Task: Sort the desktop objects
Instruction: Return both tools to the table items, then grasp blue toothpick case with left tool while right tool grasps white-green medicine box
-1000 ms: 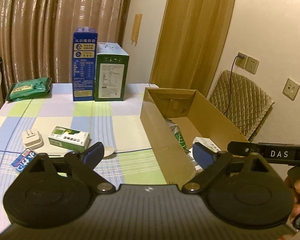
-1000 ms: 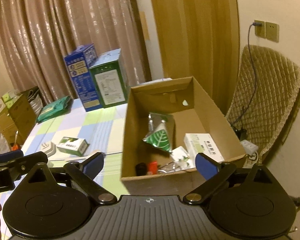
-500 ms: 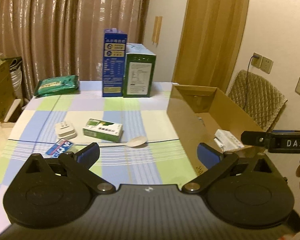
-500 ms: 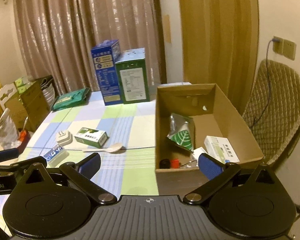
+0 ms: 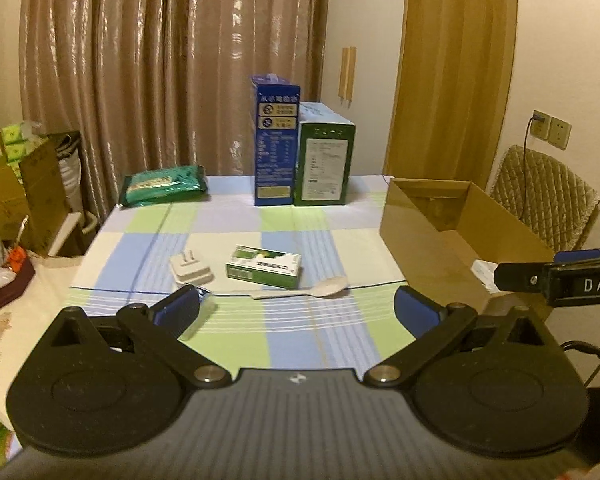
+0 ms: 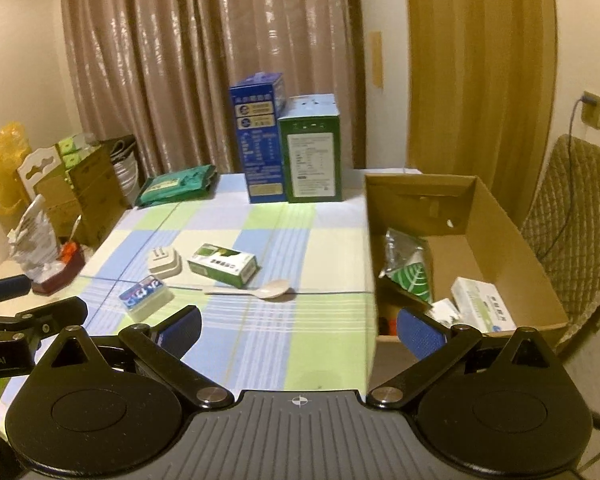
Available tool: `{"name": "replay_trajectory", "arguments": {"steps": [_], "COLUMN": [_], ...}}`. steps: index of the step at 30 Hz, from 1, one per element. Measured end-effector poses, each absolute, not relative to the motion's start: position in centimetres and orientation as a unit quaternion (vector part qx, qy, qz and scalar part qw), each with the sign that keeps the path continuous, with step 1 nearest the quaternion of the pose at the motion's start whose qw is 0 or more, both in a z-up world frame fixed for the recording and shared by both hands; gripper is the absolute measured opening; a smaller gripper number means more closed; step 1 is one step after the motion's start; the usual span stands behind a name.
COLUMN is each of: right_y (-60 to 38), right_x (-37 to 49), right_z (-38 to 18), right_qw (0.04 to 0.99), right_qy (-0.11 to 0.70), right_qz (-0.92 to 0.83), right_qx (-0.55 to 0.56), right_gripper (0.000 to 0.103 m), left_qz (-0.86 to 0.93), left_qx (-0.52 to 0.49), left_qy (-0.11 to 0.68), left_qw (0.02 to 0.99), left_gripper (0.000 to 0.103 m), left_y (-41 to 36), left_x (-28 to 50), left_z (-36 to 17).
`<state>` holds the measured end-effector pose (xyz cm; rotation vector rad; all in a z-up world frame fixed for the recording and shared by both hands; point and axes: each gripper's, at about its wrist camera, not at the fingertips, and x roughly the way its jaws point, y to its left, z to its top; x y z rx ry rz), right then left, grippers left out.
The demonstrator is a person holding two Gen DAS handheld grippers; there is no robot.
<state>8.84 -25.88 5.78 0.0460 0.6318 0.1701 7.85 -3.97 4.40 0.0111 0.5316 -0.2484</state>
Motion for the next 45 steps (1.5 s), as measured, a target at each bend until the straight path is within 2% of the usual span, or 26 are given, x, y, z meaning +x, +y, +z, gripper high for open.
{"name": "replay_trajectory", "arguments": {"steps": [14, 21, 35, 45], "right_y": [-24.3, -23.9, -21.2, -18.9], "right_x": [9.0, 9.4, 13.0, 18.2], "right_z": [4.9, 4.3, 2.8, 0.8], "right_qw": [0.942, 0.94, 0.932, 0.921], "right_qy": [0.319, 0.326, 0.333, 0.342], "right_qz": [0.1, 0.103, 0.141, 0.172], "right_qx": [0.018, 0.013, -0.033, -0.074], "right_gripper": [0.101, 0.101, 0.101, 0.101], "left_qz": [-0.111, -0.112, -0.119, -0.133], "left_qx": [-0.007, 0.022, 0.051, 0.071], "left_qy": [0.236, 0.247, 0.295, 0.316], "left_qw": [0.965, 0.962, 0.947, 0.937], "left_gripper": [0.102, 0.102, 0.102, 0.102], "left_y": [0.1, 1.1, 3.7, 4.5], "left_x": [6.9, 7.6, 11.7, 17.8], "left_z": [4.0, 3.2, 0.8, -2.1]}}
